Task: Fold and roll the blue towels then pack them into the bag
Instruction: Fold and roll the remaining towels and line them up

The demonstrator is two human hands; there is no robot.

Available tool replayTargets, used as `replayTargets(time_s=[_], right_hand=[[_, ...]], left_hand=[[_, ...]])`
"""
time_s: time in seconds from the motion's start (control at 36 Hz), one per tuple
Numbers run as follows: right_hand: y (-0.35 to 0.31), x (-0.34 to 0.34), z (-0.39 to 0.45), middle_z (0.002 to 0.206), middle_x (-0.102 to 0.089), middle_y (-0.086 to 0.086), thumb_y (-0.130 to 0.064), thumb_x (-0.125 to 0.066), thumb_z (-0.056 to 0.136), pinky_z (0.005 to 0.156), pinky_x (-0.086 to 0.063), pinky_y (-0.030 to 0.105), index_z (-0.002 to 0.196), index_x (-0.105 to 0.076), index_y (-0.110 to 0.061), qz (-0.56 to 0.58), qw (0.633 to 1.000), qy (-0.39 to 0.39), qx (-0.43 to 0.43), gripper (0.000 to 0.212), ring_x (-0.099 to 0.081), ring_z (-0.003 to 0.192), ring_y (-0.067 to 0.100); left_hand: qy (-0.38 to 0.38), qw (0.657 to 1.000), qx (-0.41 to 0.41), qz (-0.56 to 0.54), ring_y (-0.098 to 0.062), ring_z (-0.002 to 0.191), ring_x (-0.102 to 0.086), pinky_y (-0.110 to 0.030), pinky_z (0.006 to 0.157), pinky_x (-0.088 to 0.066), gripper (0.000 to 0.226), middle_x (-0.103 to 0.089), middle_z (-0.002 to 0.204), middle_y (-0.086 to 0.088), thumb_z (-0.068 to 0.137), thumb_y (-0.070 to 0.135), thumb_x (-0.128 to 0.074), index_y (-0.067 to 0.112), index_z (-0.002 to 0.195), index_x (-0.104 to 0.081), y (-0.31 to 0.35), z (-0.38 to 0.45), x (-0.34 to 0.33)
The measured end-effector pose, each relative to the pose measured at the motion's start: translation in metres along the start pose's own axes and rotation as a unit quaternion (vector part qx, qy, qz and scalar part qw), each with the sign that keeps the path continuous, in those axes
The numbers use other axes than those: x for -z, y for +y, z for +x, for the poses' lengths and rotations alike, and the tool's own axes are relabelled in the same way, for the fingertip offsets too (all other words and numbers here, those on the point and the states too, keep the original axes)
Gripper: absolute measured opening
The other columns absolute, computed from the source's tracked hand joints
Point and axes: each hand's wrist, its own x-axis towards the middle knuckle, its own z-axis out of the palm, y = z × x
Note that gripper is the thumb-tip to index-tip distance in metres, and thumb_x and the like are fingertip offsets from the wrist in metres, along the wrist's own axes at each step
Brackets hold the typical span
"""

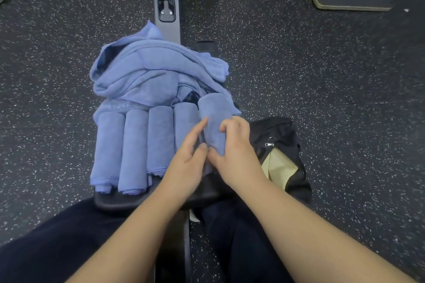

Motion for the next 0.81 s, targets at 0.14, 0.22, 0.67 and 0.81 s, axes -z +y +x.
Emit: replayTargets(time_s=[0.14, 0.22, 0.67, 0.81], right_hand=[[0.005, -0.008, 0.009, 0.131, -0.029, 0.013, -0.008, -0.067, 0.08, 0.071, -0.037, 0.035, 0.112, -0.042, -0.004, -0.059, 0.996, 0.035, -0.054, 0.041, -0.055, 0.084, 0.038], [0.009, -0.015, 0.017, 0.137, -0.028, 0.016, -0.006, -0.063, 0.08, 0.077, -0.045, 0.044, 0.113, -0.042, -0.004, -0.1, 0.99, 0.033, -0.094, 0.039, -0.056, 0.087, 0.042], [0.014, -0.041, 0.023, 0.139, -0.027, 0.013, -0.014, -0.061, 0.088, 0.086, -0.045, 0.041, 0.129, -0.032, -0.007, -0.153, 0.984, -0.065, -0.068, 0.051, -0.055, 0.101, 0.035], [0.012, -0.045, 0.022, 0.158, 0.0, 0.018, -0.02, -0.052, 0.095, 0.109, -0.026, 0.03, 0.15, 0.004, -0.003, -0.157, 0.978, -0.11, -0.087, 0.081, -0.026, 0.14, 0.03]], left_hand=[[0.035, 0.977, -0.09, 0.193, -0.008, 0.139, -0.032, -0.026, 0.117, -0.022, 0.043, -0.037, 0.145, 0.006, 0.099, 0.008, -0.04, 0.034, 0.134, -0.042, -0.011, 0.004, 0.008], [0.064, 0.958, -0.077, 0.27, -0.009, 0.142, -0.023, -0.019, 0.112, -0.017, 0.044, -0.031, 0.153, 0.001, 0.098, 0.006, -0.042, 0.02, 0.139, -0.047, -0.016, 0.004, 0.016], [-0.002, 0.846, 0.031, 0.532, -0.013, 0.147, 0.015, -0.05, 0.116, 0.006, 0.054, 0.002, 0.162, 0.013, 0.103, 0.037, -0.026, 0.036, 0.153, -0.005, -0.041, 0.005, 0.028], [-0.004, 0.847, 0.028, 0.531, -0.012, 0.147, 0.014, -0.051, 0.116, 0.006, 0.053, 0.001, 0.162, 0.013, 0.101, 0.04, -0.016, 0.036, 0.153, -0.006, -0.043, 0.005, 0.029]])
